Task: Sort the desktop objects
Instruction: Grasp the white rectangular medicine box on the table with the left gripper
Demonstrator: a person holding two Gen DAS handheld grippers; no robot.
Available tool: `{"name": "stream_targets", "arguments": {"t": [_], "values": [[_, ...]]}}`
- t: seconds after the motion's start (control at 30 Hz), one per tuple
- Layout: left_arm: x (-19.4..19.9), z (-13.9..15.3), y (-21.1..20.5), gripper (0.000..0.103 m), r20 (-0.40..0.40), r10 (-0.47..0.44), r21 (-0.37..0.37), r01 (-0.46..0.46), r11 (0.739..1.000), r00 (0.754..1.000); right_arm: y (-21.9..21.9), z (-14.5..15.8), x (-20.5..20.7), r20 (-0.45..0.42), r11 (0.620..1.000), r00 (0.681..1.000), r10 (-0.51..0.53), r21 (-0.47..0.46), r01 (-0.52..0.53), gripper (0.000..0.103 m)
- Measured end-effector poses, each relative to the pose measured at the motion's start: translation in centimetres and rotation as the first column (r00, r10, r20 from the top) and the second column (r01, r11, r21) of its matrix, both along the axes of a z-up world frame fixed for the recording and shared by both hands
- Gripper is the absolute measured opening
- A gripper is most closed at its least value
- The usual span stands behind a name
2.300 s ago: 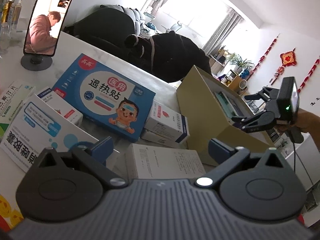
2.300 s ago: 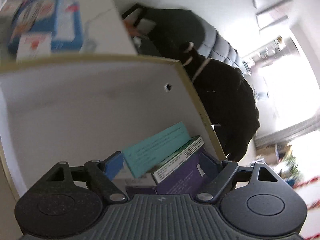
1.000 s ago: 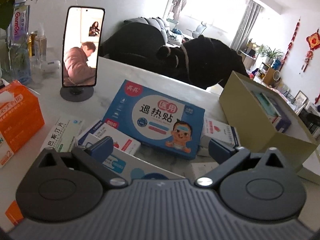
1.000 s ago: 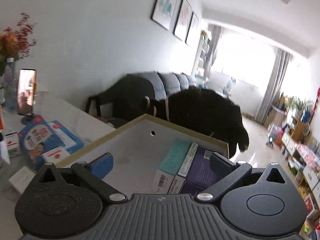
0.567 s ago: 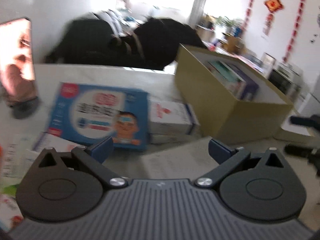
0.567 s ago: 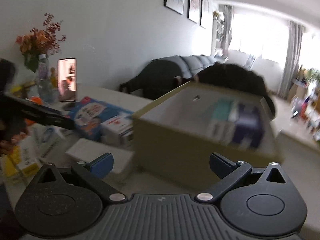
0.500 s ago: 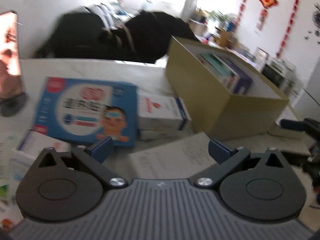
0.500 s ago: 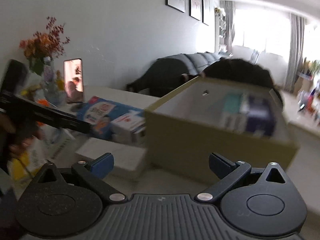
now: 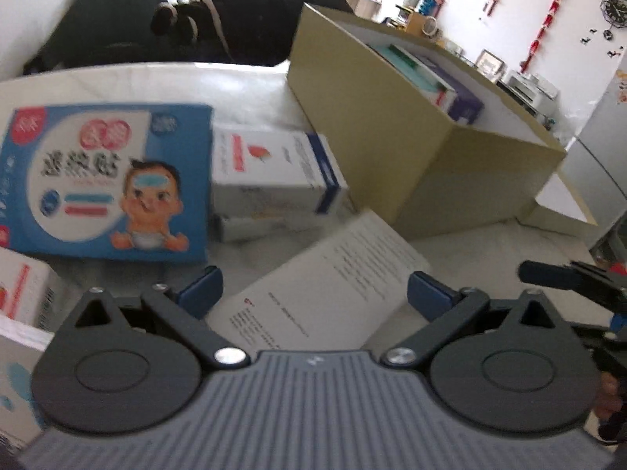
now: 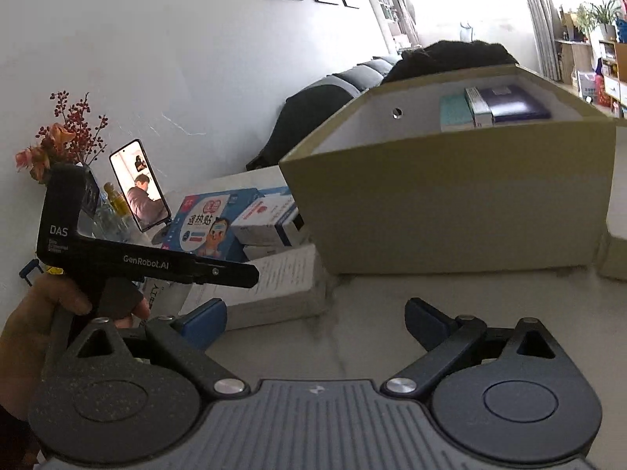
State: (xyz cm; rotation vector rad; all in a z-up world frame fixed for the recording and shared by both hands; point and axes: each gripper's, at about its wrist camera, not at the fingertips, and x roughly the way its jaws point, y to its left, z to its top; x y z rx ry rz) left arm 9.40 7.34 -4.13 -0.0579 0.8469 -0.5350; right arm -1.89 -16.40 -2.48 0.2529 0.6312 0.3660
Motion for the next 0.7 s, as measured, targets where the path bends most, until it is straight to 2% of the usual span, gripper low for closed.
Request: {"name": "stream_targets", "arguments": {"t": [0.17, 0.37, 0.5, 0.6, 0.7], "values": [[-1.7, 0.1, -1.2, 0.102, 0.033, -0.059, 0.065, 0.057, 0.996, 0.998, -0.2, -0.4, -0.2, -0.013, 1.000, 1.000, -0.020, 0.003, 0.020, 0.095], [-2.9, 0.2, -2.3, 0.102, 0.020, -0.131, 0.062, 0.129, 0.990, 0.991, -1.8, -0.4, -0.1, -0.033, 0.996, 0.996, -0.077, 0.049, 0.079, 0.095], [-3.6, -0.2, -3.5, 0.102, 0.009, -0.147, 0.086, 0.146, 0.986, 0.989, -2.8, -0.6, -0.1, -0.058, 0.990, 0.993, -0.100, 0.091, 0.105, 0.095], [-4.3, -0.5, -5.0, 0.097, 0.036, -0.136, 0.151, 0.129, 0.980, 0.990, -3.1, -0.6, -0.3, -0.051, 0.989, 0.993, -0.102, 0.100, 0.106, 0.095], [-4.9, -0.7, -6.3, 0.084, 0.069, -0.122, 0.221, 0.104, 0.970, 0.990, -3.4, -0.4, -0.5, -0.039, 0.986, 0.993, -0.109, 0.126, 0.113, 0.097]]}}
